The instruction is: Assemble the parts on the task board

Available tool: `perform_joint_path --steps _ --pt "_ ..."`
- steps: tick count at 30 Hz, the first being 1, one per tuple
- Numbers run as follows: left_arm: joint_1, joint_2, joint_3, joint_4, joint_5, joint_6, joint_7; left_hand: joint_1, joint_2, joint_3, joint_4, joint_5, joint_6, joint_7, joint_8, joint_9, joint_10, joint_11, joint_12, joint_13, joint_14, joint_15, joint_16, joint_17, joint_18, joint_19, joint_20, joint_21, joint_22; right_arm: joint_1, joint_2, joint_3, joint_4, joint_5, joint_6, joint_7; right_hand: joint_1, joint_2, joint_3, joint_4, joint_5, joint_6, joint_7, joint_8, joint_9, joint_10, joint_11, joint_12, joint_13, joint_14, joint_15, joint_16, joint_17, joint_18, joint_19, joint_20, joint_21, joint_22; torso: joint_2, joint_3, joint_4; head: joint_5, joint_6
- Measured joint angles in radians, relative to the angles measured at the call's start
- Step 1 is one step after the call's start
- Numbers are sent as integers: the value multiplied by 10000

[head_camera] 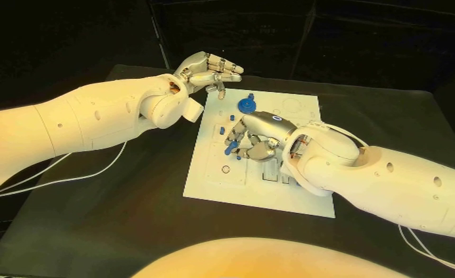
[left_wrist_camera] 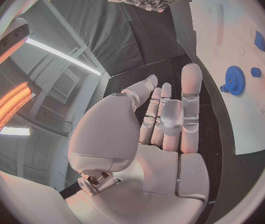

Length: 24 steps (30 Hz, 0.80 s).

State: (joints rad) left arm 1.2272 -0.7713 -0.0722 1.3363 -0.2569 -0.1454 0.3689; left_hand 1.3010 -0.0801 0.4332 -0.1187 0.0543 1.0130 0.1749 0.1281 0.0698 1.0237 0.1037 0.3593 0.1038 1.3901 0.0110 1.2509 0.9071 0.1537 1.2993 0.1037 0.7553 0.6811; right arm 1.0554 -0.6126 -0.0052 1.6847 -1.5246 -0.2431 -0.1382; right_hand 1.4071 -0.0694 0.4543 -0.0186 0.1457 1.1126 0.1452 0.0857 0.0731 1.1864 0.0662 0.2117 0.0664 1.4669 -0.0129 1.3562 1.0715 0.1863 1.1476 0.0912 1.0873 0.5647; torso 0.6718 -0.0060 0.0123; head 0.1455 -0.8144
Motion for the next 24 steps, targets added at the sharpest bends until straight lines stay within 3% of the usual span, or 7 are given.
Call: perform_joint_path --steps 4,9,24 --pt "0 34 1 -10 0 5 0 0 0 0 0 0 0 0 0 0 0 0 0 0 0 0 0 0 0 0 0 0 0 -105 250 -102 -193 -146 157 127 0 -1 -1 -1 0 7 8 -9 -6 0 0 0 -1 0 0 0 0 0 0 0 0 0 0 2 0 35 -21" --pt "0 60 1 -25 0 9 0 0 0 0 0 0 0 0 0 0 0 0 0 0 0 0 0 0 0 0 0 0 0 -194 479 -151 -436 -405 411 228 -1 -1 -2 -2 4 7 8 -28 -8 -1 1 0 -3 0 0 0 0 0 -22 -21 0 -6 1 7 0 102 -51" --pt "0 115 1 -62 0 30 0 0 0 0 0 0 0 0 0 0 0 0 0 -1 0 0 0 0 0 0 0 0 0 -250 664 -174 -712 -836 1139 199 -59 -59 53 3 34 0 6 -57 -4 -2 2 -48 -6 0 0 0 -57 2 -74 0 0 -47 6 10 2 174 -141"
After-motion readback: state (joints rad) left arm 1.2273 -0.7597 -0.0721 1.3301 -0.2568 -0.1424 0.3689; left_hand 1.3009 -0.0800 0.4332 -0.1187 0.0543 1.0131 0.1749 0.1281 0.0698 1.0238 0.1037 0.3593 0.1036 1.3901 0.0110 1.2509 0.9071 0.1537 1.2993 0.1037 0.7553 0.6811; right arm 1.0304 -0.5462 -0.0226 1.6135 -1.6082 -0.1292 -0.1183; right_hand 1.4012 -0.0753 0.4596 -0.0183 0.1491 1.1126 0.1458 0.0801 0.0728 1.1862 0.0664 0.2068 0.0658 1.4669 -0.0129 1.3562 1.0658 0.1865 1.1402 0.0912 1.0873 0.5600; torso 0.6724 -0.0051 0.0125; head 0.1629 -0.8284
